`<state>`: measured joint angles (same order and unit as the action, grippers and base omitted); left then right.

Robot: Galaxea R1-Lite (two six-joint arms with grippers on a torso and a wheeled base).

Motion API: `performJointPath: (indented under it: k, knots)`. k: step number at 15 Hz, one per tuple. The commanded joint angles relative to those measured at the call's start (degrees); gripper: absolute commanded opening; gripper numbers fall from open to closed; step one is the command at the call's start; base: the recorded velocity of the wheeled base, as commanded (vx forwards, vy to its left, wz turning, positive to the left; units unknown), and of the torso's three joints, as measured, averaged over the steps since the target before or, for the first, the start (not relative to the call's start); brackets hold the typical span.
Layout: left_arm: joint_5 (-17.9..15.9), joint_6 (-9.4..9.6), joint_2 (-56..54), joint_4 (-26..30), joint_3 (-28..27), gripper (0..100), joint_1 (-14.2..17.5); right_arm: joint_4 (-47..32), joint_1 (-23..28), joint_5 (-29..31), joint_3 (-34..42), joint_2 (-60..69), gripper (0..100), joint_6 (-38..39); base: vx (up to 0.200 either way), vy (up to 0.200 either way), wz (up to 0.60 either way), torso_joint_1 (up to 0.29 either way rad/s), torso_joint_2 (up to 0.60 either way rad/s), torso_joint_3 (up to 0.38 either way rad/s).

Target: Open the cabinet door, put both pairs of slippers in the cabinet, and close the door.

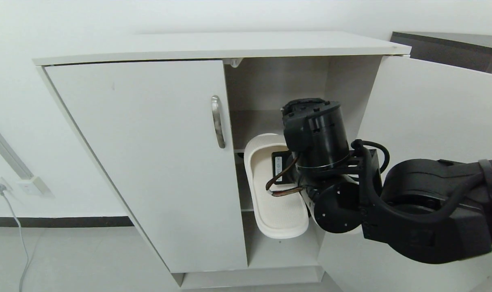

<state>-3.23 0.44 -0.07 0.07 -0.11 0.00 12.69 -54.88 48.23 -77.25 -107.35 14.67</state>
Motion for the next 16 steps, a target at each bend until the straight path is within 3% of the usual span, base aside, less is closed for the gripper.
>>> performJointPath:
  k: [1, 6, 16]
  knots:
    - [0.0, 0.0, 0.1, 0.0, 0.0, 0, 0.0, 0.1, 0.0, 0.0, 0.1, -0.1, 0, 0.0, 0.2, 0.0, 0.0, 0.007, 0.0, 0.002]
    - [0.1, 0.0, 0.1, 0.0, 0.0, 0, 0.0, 0.1, 1.6, -0.1, -1.4, -2.2, 0, -0.9, 0.2, 0.0, 0.0, 0.006, 0.0, 0.005]
    - [0.1, 0.0, 0.1, 0.0, 0.0, 0, 0.1, -4.3, 8.0, -4.6, -17.1, -12.0, 0, -1.1, 0.0, 0.0, 0.0, 0.0, 0.0, 0.0]
